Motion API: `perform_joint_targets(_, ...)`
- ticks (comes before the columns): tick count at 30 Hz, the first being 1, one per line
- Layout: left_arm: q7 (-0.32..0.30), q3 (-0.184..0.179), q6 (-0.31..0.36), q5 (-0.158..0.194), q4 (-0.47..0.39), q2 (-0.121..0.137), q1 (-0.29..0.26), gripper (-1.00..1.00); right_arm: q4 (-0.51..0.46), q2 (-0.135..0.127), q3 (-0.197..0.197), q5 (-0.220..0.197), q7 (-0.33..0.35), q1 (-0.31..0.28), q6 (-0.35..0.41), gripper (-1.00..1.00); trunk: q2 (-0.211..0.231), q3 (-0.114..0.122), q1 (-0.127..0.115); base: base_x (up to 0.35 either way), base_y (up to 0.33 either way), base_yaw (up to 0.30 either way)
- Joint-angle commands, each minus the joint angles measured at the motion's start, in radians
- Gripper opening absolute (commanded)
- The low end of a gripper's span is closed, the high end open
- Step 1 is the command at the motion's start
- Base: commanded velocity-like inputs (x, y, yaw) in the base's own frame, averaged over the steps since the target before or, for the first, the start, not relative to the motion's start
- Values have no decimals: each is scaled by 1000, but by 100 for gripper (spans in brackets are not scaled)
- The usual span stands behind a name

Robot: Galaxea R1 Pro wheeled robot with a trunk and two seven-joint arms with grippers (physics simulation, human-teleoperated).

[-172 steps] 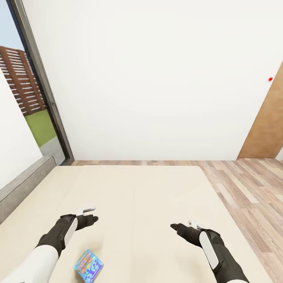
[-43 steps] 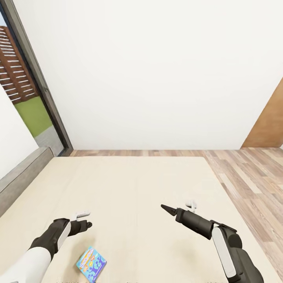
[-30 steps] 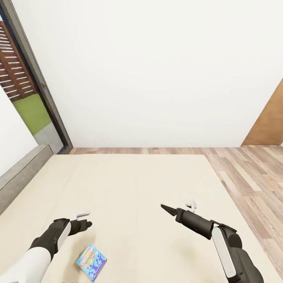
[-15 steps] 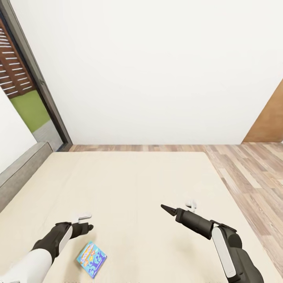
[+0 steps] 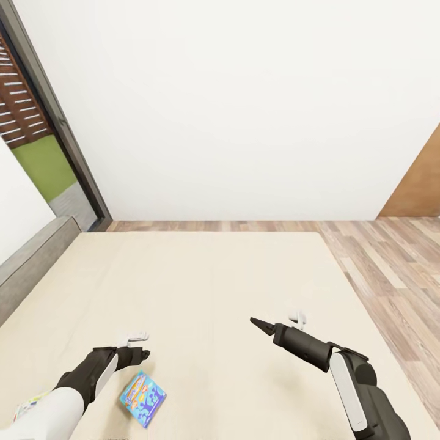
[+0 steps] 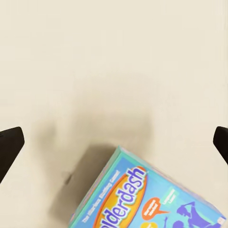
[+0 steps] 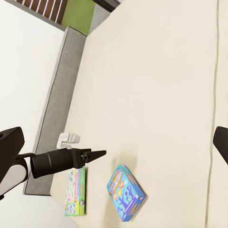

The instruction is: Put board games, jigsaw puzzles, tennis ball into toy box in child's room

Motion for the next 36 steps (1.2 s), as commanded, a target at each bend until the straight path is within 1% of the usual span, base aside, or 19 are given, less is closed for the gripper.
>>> perform_joint_targets(1, -5, 5, 6, 1, -2, 0, 0, 100, 0, 1, -2, -1, 3, 0, 6, 100, -1, -3, 0, 0, 0, 0)
perform_joint_targets(30, -8, 11, 14, 4, -12, -2, -1, 100, 5, 0, -3, 1, -2, -1, 4, 100, -1, -50, 0, 0, 0, 0)
perform_joint_targets(32, -13, 11, 17, 4, -16, -2, -1, 100, 5, 0, -4, 1, -1, -1, 5, 100, -1, -53, 0, 0, 0, 0)
perform_joint_targets(36, -31, 13, 42, 5, -54, -1, -3, 100, 5, -1, -7, 2, 0, -1, 5, 100, -1, -60, 0, 0, 0, 0)
